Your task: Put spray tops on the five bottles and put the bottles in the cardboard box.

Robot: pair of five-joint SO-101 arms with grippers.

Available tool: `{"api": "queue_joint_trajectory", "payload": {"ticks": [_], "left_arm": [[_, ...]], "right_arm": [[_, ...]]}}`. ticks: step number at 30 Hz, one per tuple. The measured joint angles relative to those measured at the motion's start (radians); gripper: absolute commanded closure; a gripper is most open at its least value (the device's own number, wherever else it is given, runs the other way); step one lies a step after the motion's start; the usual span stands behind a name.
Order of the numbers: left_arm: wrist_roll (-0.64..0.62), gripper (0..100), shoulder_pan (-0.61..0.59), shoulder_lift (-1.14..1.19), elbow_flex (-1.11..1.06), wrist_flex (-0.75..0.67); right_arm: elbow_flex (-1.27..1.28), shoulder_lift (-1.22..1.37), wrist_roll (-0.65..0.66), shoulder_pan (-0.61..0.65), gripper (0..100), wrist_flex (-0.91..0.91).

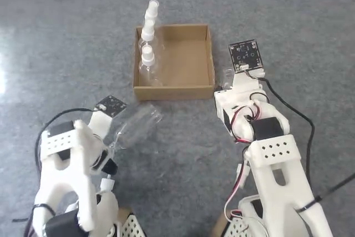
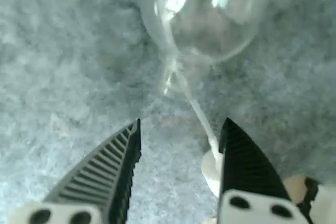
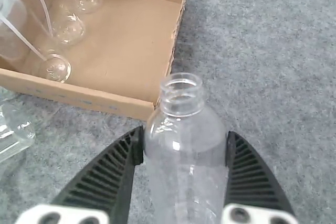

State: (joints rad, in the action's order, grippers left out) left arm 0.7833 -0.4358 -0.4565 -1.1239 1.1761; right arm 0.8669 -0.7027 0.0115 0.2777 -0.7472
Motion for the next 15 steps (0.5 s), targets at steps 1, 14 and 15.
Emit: {"api": "queue_joint_trajectory", "payload": {"ticks": [1, 14, 15], "left_arm": [[-0.017, 83, 0.011, 0.000, -0.009, -0.018], [-0.054, 99, 0.003, 0.000, -0.012, -0.034], [-0.054, 99, 0.000, 0.000, -0.006, -0.026]], "right_arm": [[0.000, 0.000, 0.000, 0.000, 83.2, 0.000], [0.000, 0.000, 0.000, -0.025, 83.2, 0.000], [0.000, 0.000, 0.000, -0.025, 83.2, 0.000]]}}
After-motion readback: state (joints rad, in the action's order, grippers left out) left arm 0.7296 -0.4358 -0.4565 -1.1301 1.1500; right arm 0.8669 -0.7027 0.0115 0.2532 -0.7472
